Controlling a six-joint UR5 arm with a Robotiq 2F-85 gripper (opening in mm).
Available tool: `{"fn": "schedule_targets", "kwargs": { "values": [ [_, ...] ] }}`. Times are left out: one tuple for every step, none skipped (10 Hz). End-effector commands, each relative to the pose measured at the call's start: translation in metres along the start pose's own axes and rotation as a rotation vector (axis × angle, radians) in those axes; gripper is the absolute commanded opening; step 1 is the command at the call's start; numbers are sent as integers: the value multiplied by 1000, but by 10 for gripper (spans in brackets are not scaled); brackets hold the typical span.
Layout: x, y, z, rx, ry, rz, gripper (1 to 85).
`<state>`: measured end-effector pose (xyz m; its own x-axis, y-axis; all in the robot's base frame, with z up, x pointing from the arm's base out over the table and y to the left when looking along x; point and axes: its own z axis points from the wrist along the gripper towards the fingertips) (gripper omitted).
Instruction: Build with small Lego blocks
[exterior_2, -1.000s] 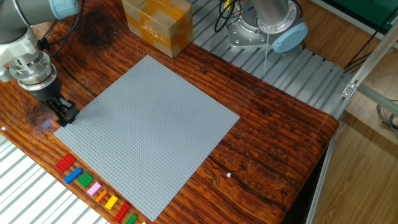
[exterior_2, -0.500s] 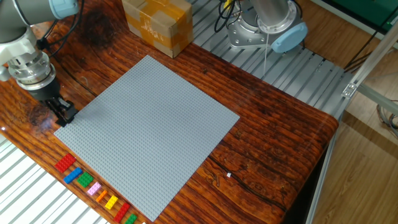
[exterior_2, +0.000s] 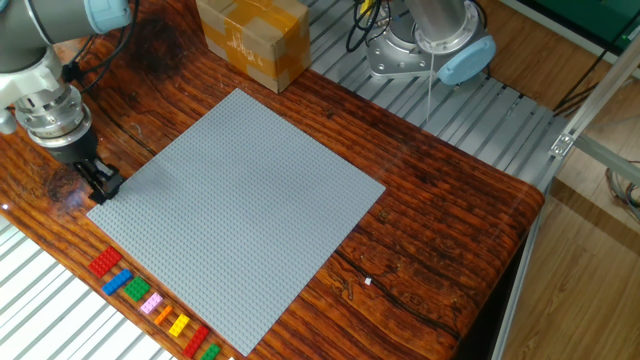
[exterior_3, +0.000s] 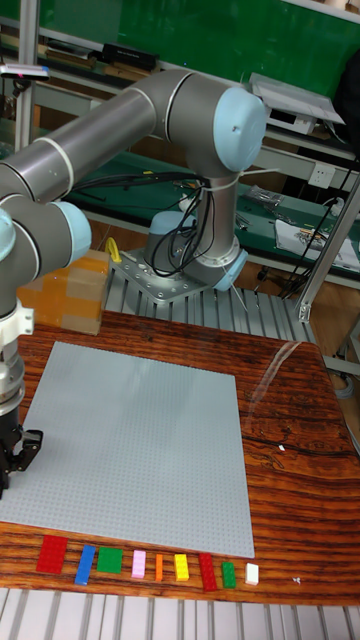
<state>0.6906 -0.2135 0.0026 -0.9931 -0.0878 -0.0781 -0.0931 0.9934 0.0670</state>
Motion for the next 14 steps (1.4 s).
{"fn": "schedule_targets", "kwargs": {
  "values": [
    [-5,4,-3,1,-5,29,363],
    [-6,6,-4,7,-5,36,363],
    [-6,7,-5,19,-1,45,363],
    [-7,10,-6,25,0,55,363],
    [-7,12,-5,29,0,65,363],
    [-8,15,-5,36,-1,79,363],
    [-10,19,-5,41,-3,92,363],
    [-11,24,-5,42,-5,107,363],
    [-13,28,-5,44,-5,119,363],
    [-13,30,-5,52,-5,126,360],
    [-13,33,-6,55,-3,128,360],
    [-12,36,-7,58,-4,134,360],
    [-11,41,-7,64,-2,147,357],
    [-13,48,-6,73,-6,160,350]
  ]
}}
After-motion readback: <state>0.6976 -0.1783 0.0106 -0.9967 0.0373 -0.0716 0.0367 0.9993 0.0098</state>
